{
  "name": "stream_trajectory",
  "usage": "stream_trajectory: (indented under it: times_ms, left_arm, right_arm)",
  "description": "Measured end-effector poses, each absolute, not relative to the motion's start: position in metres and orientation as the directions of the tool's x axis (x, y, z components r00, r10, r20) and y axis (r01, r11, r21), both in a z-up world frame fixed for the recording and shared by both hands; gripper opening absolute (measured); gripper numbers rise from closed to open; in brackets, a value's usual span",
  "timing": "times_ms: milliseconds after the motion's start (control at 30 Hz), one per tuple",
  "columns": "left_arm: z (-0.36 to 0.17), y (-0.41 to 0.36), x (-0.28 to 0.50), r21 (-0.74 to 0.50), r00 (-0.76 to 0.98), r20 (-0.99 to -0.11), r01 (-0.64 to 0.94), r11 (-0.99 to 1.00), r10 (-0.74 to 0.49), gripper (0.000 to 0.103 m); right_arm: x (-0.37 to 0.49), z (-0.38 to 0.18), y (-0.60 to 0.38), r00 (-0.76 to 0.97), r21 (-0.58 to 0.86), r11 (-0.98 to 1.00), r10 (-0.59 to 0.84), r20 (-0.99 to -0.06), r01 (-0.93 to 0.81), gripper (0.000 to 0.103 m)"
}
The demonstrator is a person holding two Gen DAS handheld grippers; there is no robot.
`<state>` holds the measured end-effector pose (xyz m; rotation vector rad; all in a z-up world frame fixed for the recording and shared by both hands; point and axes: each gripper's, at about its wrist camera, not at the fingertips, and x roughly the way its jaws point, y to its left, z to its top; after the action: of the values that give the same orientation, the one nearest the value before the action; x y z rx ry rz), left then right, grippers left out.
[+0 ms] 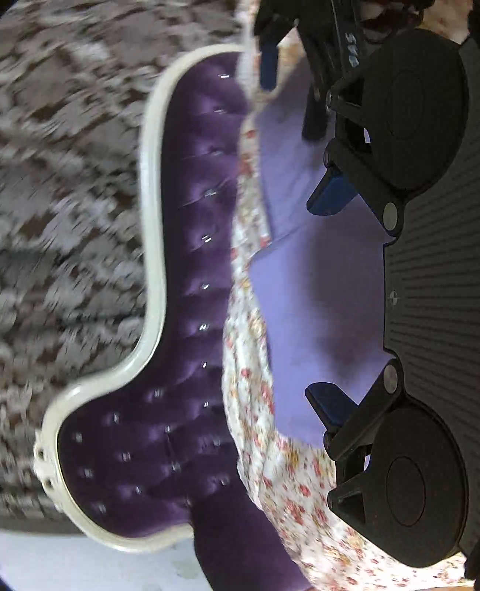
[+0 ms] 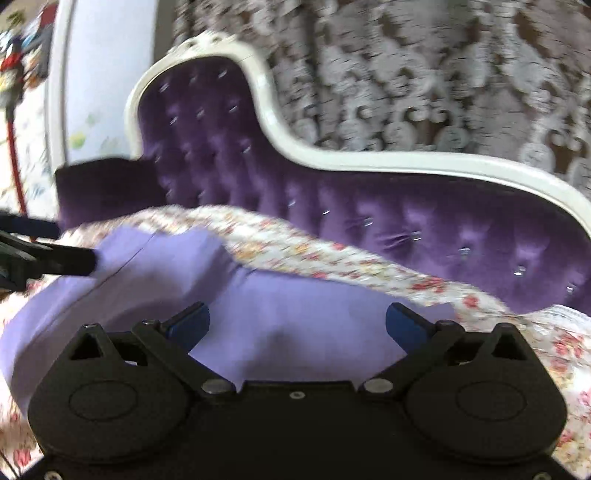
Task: Fold small clothes
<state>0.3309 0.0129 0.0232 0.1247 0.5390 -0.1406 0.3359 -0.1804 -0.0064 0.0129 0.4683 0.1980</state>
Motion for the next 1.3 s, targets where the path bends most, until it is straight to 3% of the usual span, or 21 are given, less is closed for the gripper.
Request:
stream_trajectory:
  times_ms: [167, 267, 500, 767, 1300]
  left_arm:
    - [-0.014, 0.013, 0.349, 0.133, 0.794, -0.606, 0.152, 0.979, -0.041, 0.098]
    - [-0.038, 0.036, 0.361, 0.082, 0.766, -0.642, 0.105, 0.991, -0.028, 0.101]
    - [-0.044, 0.054, 0.365, 0.048, 0.784, -0.621, 0.057, 0.997, -0.015, 0.103]
    - [-0.052, 0.099, 0.384, -0.098, 0.751, -0.661, -0.082, 0.992, -0.003, 0.103]
    - [-0.062, 0.081, 0.383, -0.017, 0.758, -0.649, -0.089, 0.996, 0.057, 0.103]
  right_arm:
    - [0.356, -0.033, -0.16, 0.83, 0.039, 0.981, 0.181, -0.528, -0.189, 0.102]
    - [0.365, -0.05, -0.161, 0.81, 0.041, 0.986, 0.154, -0.565, -0.159, 0.102]
    - [0.376, -0.066, -0.179, 0.782, 0.117, 0.991, 0.128, -0.61, -0.07, 0.102]
    - [0.375, -0.07, -0.176, 0.765, 0.104, 0.992, 0.121, -0.633, -0.071, 0.102]
    - [0.379, -0.075, -0.174, 0.749, 0.099, 0.993, 0.114, -0.652, -0.065, 0.102]
